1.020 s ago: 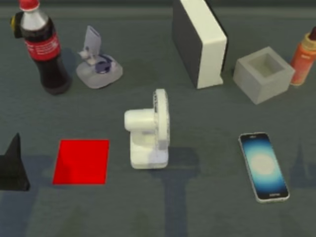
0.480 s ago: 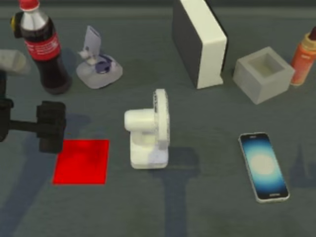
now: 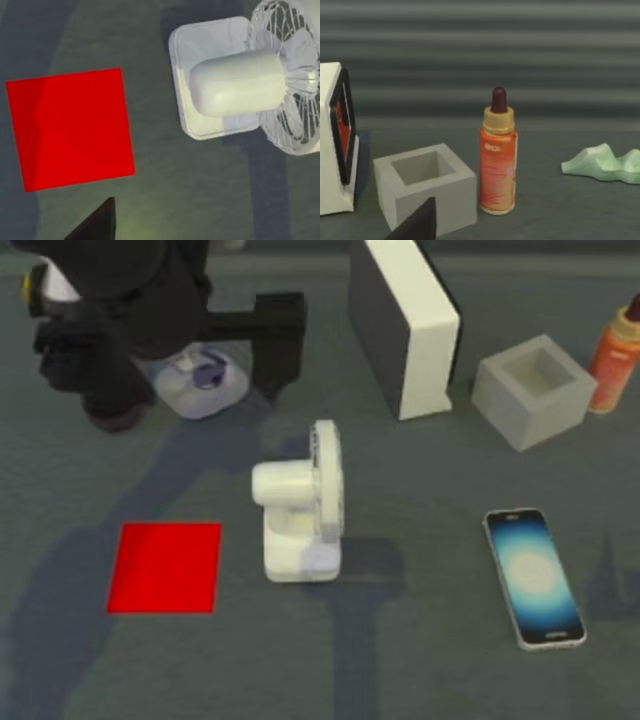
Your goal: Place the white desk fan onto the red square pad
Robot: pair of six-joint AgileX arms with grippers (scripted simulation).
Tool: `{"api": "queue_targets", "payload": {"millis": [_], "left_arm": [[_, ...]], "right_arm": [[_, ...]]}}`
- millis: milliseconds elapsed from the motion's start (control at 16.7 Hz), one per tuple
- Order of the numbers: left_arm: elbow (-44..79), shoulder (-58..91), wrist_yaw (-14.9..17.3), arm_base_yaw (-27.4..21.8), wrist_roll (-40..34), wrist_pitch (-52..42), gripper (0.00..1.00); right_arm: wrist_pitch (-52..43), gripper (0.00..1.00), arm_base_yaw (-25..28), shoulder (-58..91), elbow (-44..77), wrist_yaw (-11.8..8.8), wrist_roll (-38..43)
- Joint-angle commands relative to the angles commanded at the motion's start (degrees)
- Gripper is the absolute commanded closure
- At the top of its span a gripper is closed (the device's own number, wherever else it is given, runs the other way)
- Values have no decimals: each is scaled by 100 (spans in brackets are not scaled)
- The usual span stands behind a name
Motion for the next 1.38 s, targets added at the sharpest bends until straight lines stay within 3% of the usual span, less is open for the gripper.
{"api": "queue_targets", "payload": {"millis": [300, 600, 1080, 1380], "left_arm": [[2500, 2235, -109, -484, -950, -1339, 0], [3955, 3556, -213, -726, -1563, -2070, 0], [4113, 3720, -224, -725, -1639, -2133, 0], [3178, 3507, -232, -732, -1629, -1425, 0]], "right_arm": [[0, 0, 0, 0, 0, 0, 0], [0, 0, 0, 0, 0, 0, 0], [0, 0, 0, 0, 0, 0, 0], [0, 0, 0, 0, 0, 0, 0]]}}
